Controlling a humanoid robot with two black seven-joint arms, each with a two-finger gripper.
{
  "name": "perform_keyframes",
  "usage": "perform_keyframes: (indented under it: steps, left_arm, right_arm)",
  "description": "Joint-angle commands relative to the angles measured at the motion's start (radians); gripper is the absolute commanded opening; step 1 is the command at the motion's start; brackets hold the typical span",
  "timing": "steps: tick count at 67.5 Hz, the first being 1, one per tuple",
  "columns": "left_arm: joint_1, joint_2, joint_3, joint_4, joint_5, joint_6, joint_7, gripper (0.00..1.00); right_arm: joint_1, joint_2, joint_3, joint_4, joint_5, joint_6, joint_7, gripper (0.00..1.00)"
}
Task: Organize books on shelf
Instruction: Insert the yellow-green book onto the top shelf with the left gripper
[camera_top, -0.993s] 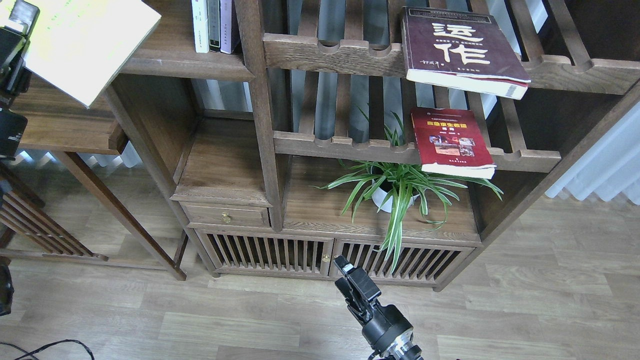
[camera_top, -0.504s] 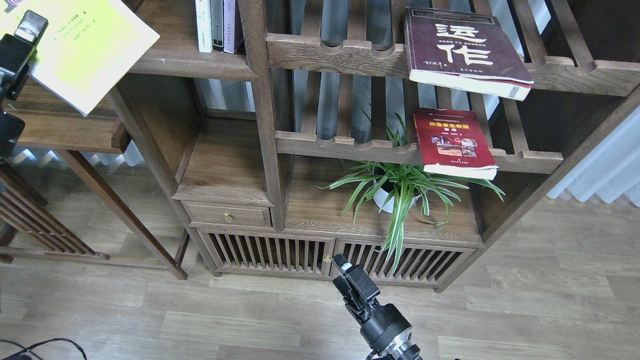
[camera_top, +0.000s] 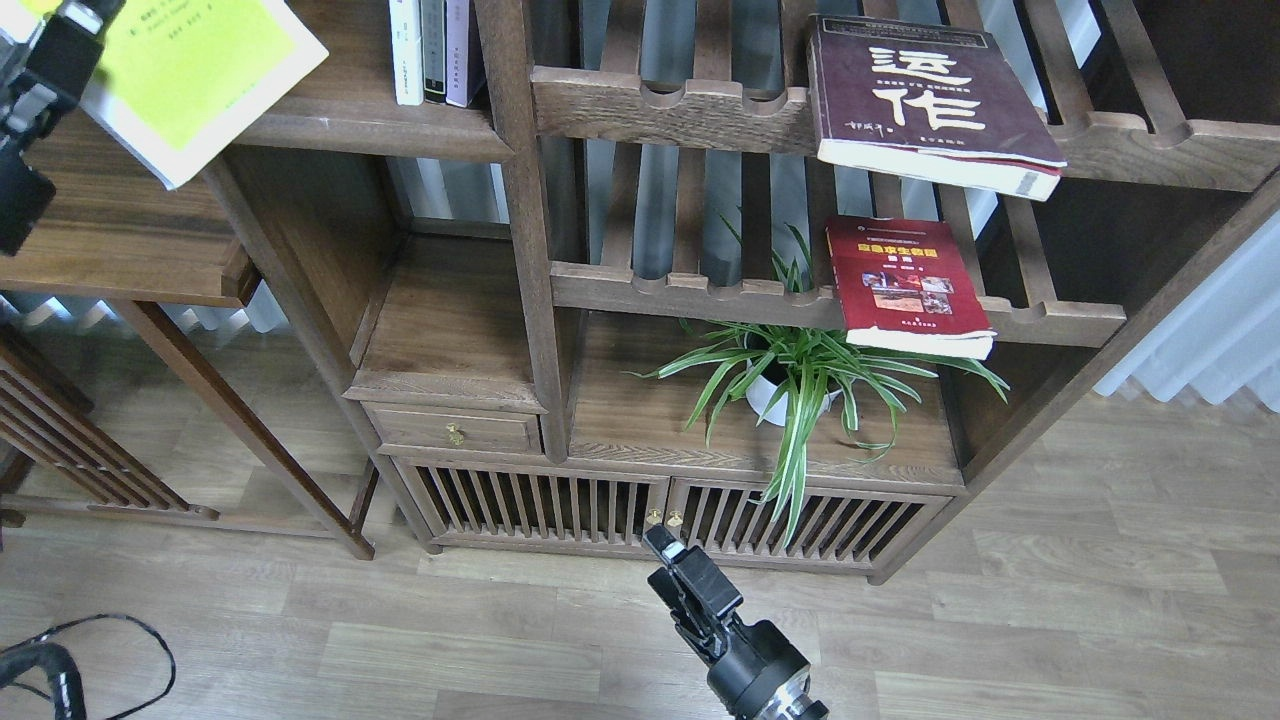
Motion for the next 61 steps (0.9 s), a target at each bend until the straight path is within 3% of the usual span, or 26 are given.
perform_keyframes:
  steps: [1, 28, 50, 61]
  left_arm:
    - [-0.013, -0.002, 0.000, 0.011, 0.060, 0.000, 0.000, 0.03]
    - [-0.055, -0.005, 0.028, 0.032, 0.183, 0.000, -0.010, 0.05]
    - [-0.084, -0.002, 0.142, 0.081, 0.327, 0.001, -0.239, 0.08]
    - [-0.096, -0.005, 0.201, 0.107, 0.395, 0.114, -0.377, 0.09]
  right_arm:
    - [0.000, 0.000, 0.000, 0.001, -0.001, 0.000, 0.000, 0.98]
    - [0.000, 0.000, -0.020, 0.006, -0.002, 0.000, -0.002, 0.98]
    - [0.000, 0.000, -0.026, 0.011, -0.002, 0.000, -0.002, 0.98]
    - [0.000, 0.000, -0.029, 0.012, -0.002, 0.000, -0.002, 0.98]
